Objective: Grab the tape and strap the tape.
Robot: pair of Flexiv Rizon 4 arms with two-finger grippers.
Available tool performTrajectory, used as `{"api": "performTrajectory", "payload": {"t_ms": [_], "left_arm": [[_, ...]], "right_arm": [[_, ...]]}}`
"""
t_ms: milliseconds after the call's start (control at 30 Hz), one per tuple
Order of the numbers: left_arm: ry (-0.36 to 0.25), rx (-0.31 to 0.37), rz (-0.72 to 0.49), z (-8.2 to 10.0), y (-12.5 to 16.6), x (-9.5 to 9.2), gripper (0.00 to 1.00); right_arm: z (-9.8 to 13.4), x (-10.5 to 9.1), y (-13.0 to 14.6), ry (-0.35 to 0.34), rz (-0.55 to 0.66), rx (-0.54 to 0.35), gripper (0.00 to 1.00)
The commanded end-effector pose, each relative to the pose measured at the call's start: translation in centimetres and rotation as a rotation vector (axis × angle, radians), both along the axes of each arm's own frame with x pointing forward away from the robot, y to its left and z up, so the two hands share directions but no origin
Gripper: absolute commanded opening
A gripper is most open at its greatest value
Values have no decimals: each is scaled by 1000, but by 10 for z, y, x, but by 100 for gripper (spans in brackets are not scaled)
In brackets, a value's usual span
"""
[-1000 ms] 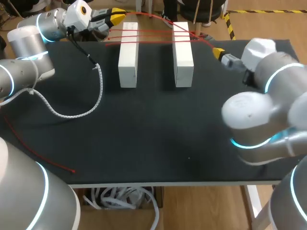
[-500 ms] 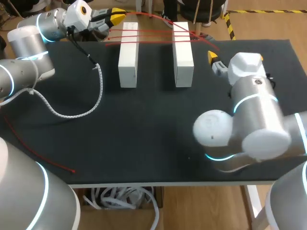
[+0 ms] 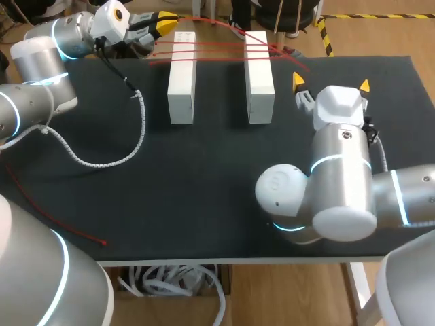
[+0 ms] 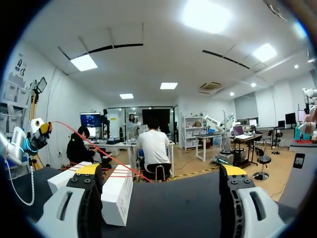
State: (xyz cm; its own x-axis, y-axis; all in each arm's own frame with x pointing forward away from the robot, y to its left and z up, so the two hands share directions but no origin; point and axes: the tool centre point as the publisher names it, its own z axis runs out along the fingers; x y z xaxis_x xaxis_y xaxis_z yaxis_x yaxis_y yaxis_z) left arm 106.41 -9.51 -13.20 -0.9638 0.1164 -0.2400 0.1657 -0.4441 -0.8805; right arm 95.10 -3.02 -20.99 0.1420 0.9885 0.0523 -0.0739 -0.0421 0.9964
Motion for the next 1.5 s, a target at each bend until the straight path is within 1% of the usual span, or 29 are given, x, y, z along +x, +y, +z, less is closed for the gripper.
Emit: {"api": "performTrajectory", "payload": {"t_ms": [33, 133, 200, 267, 333, 500, 600, 700, 733, 867, 900, 967, 1500], "left_arm": [[1, 4, 9, 2, -1, -3, 0], [1, 4, 9, 2, -1, -3, 0], [1, 4, 9, 2, -1, -3, 0], [1, 4, 9, 2, -1, -3, 0], [1, 4, 9, 2, -1, -3, 0], [1, 4, 9, 2, -1, -3, 0], [1, 4, 9, 2, -1, -3, 0], [1, 4, 9, 2, -1, -3, 0], [1, 4, 9, 2, -1, -3, 0], [1, 4, 9, 2, -1, -3, 0], [1, 4, 9, 2, -1, -3, 0], [1, 4, 9, 2, -1, -3, 0], [1, 4, 9, 2, -1, -3, 0]], "right_arm": [[4, -2, 7, 148, -82, 115, 100], [9, 0, 8, 326, -102, 276, 100], [11, 2, 8, 375, -106, 368, 100], [14, 2, 8, 448, -120, 453, 100], [16, 4, 9, 487, -128, 531, 100], [16, 7, 13, 516, -138, 666, 100], [15, 9, 16, 528, -128, 723, 100], [14, 10, 19, 529, -118, 761, 100], [13, 11, 20, 516, -118, 772, 100], [11, 13, 22, 511, -96, 817, 100], [10, 13, 21, 509, -88, 824, 100], [7, 15, 22, 442, -80, 771, 100], [7, 15, 22, 442, -80, 771, 100]]}}
